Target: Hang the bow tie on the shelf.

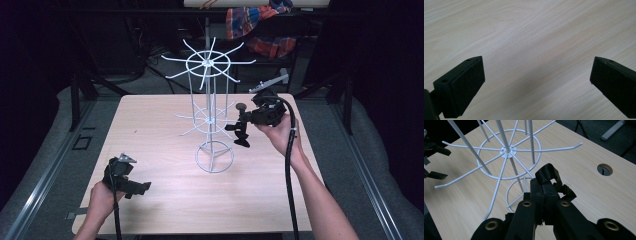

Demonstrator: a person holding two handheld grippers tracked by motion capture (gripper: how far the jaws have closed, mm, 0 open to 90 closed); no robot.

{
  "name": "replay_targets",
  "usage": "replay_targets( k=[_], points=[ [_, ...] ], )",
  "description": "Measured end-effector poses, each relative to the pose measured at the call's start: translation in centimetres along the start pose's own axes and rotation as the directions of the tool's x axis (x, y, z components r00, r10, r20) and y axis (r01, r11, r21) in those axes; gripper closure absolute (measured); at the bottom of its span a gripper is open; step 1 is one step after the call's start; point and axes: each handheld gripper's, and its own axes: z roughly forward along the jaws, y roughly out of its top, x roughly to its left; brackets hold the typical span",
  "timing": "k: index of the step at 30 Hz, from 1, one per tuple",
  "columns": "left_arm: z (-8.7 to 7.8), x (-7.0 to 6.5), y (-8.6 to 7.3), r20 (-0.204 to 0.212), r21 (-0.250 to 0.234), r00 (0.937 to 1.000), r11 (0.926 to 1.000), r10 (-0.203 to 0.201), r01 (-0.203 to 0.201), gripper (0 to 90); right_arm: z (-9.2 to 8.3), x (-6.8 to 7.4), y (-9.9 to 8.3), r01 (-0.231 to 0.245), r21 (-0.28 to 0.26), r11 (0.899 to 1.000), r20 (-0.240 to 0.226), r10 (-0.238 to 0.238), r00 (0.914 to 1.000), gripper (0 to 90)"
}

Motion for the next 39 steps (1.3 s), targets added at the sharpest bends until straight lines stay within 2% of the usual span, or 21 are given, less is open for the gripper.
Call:
replay_targets(
  k=[39],
  points=[
    [0.1, 0.1, 0.0, 0.001, 0.001, 1.0000, 1.0000, -0.003, 0.003, 0.0, 2.9, 0.6, 0.2, 0.011, 0.015, 1.000, -0.047, -0.011, 0.9988, 89.7]
  ],
)
